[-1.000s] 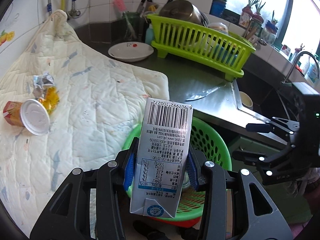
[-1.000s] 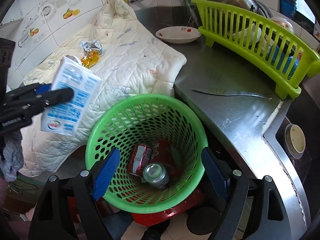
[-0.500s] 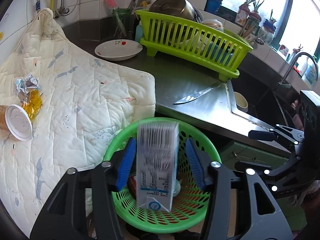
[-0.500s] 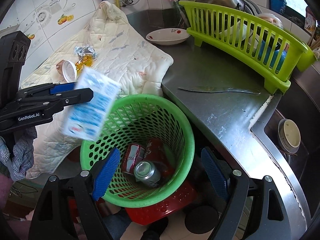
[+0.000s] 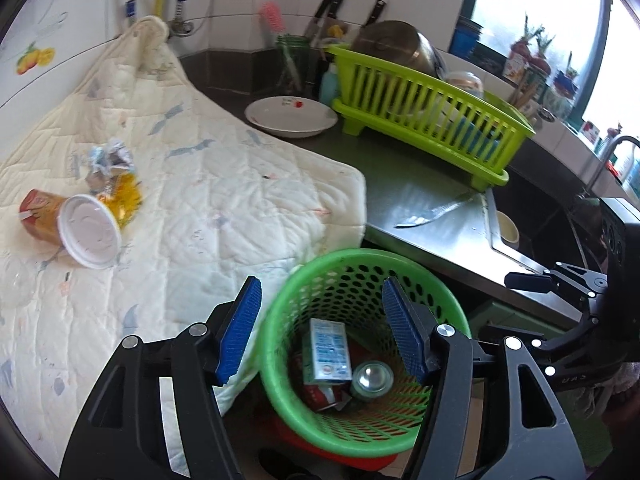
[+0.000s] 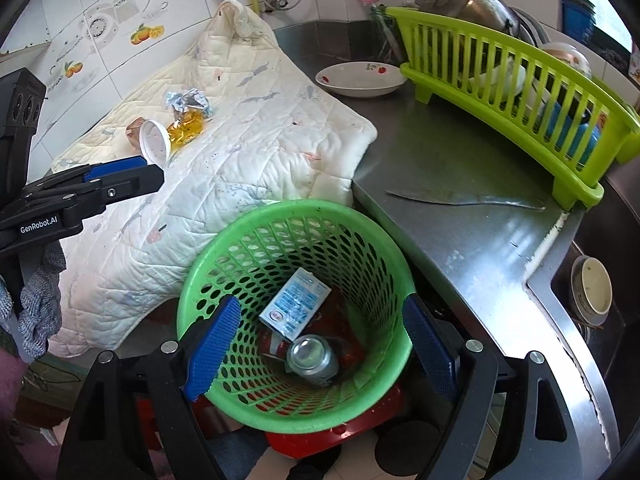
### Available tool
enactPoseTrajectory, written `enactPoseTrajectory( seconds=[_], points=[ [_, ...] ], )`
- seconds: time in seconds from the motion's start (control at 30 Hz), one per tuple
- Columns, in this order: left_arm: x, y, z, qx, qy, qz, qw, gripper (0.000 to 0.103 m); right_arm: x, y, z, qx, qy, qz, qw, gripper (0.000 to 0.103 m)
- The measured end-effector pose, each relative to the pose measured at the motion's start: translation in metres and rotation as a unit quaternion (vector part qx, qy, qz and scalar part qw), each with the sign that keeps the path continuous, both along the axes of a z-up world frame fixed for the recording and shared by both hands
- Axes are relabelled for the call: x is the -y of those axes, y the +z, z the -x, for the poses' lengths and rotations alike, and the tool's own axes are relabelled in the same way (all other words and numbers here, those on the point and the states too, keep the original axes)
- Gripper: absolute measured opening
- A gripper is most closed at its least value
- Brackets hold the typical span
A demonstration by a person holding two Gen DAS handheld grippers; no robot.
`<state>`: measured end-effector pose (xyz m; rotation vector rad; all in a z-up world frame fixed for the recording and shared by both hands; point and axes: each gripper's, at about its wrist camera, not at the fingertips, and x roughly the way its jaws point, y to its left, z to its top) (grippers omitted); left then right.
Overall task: Collect trash
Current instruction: 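Grasp the white lid with the right tool while the left tool grasps the white paper cup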
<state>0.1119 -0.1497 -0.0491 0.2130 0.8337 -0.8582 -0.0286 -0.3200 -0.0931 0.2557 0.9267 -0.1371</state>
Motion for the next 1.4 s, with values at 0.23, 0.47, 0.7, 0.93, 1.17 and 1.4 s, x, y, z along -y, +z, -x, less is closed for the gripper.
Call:
enactPoseTrajectory(
  seconds=[0.23, 0.47, 0.7, 0.93, 1.17, 1.4],
  points=[
    [-0.047, 0.003, -0.025, 0.000, 0.062, 0.004, 0.9980, 0.063, -0.022, 0.005, -0.034, 0.003, 0.037, 0.002, 0.999, 0.080],
    [-0.093, 0.002, -0.047, -0.004, 0.117, 0.005, 0.9931, 0.063, -0.049, 0.014, -0.079, 0.014, 0.080, 0.006, 0.997, 0.080],
    [-0.132, -0.006, -0.068, -0.016, 0.160, 0.003, 0.9870, 0.063, -0.073, 0.022, -0.130, 0.021, 0.107, -0.001, 0.994, 0.076],
    [-0.164, -0.012, -0.083, -0.023, 0.187, 0.002, 0.9820, 0.063, -0.091, 0.034, -0.190, 0.031, 0.124, -0.019, 0.992, 0.069],
    [-0.202, -0.019, -0.102, -0.031, 0.223, 0.001, 0.9744, 0.063, -0.122, 0.040, -0.250, 0.037, 0.147, -0.015, 0.988, 0.066],
    [-0.240, -0.025, -0.123, -0.038, 0.258, 0.002, 0.9653, 0.063, -0.152, 0.031, -0.294, 0.026, 0.170, -0.013, 0.985, 0.060]
  ],
)
